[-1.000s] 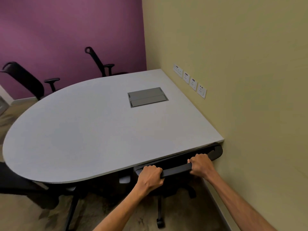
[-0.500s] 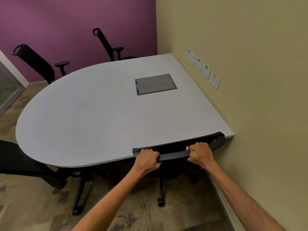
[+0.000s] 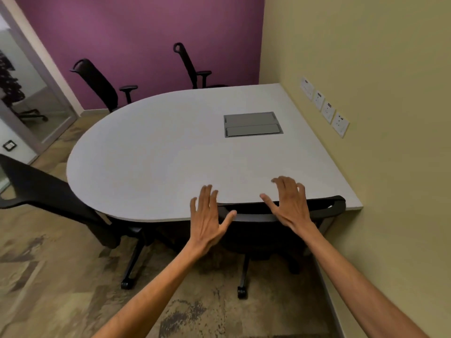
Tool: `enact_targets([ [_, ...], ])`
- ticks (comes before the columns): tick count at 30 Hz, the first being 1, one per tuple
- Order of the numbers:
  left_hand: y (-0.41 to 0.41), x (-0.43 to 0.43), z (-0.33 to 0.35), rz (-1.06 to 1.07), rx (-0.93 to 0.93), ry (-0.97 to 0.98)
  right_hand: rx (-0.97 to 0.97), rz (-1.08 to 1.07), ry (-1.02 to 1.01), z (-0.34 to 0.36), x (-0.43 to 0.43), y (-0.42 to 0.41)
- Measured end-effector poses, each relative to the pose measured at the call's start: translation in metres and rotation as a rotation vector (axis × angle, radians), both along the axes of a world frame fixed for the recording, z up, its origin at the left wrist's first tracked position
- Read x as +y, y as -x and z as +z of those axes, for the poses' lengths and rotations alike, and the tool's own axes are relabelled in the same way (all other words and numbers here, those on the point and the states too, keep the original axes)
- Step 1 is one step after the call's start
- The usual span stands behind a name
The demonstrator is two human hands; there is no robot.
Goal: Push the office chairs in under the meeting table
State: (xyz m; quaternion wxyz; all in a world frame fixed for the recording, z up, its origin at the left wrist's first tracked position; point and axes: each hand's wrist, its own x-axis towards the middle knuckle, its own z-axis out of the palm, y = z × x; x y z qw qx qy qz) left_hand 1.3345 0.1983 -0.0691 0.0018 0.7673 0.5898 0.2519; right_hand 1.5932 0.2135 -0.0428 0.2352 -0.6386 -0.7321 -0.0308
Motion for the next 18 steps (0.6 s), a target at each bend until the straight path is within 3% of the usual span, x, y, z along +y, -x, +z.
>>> enact_targets([
  [6,0.063,0.001,0.041,0.218,-0.035,-0.037,0.044,0.004,-0.054,0.025,0.023,0.066],
  [18,0.276,-0.092,0.080,0.635,0.004,-0.158,0.074,0.370,-0.048,0.057,0.022,0.302],
])
